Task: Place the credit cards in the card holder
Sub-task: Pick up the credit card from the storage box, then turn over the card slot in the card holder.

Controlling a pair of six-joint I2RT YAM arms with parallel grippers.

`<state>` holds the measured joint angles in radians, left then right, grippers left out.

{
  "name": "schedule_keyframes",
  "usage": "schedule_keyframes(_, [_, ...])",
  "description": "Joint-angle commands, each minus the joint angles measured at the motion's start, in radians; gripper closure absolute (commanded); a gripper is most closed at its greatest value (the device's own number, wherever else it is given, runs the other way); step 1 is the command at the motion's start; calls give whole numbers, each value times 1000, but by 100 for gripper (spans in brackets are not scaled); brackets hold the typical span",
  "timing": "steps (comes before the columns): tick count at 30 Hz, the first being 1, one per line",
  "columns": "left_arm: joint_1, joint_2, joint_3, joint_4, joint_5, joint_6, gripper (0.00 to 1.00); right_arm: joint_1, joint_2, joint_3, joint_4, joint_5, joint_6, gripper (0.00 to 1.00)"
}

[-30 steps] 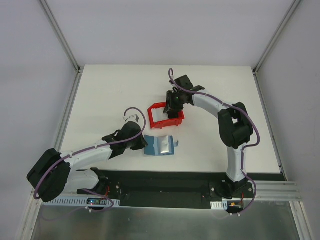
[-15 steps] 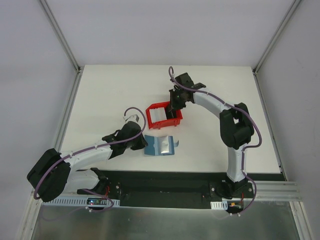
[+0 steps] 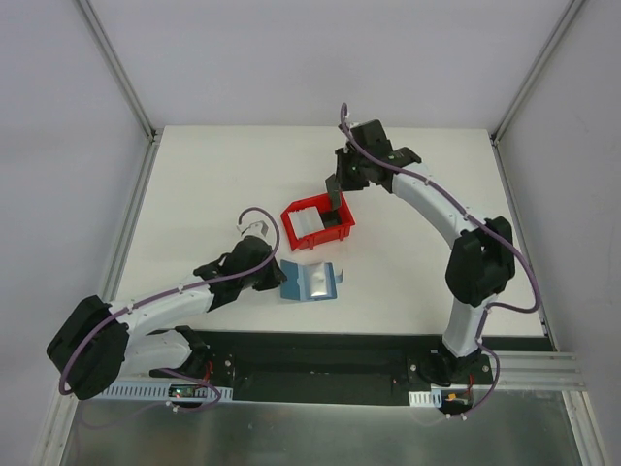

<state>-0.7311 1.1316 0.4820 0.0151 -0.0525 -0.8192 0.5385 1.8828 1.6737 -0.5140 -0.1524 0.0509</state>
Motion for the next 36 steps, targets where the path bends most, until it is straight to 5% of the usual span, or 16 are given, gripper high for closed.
schedule_keyframes(1, [9, -33, -29, -12, 13, -11, 100, 1, -100, -3, 46, -4, 3, 100])
schedule_keyframes(23, [9, -44, -45, -35, 8, -20, 100, 2, -280, -72, 94, -111, 35, 100])
schedule_keyframes(36, [9, -58, -56, -41, 5, -32, 100, 2, -484, -265, 167, -108, 98, 100])
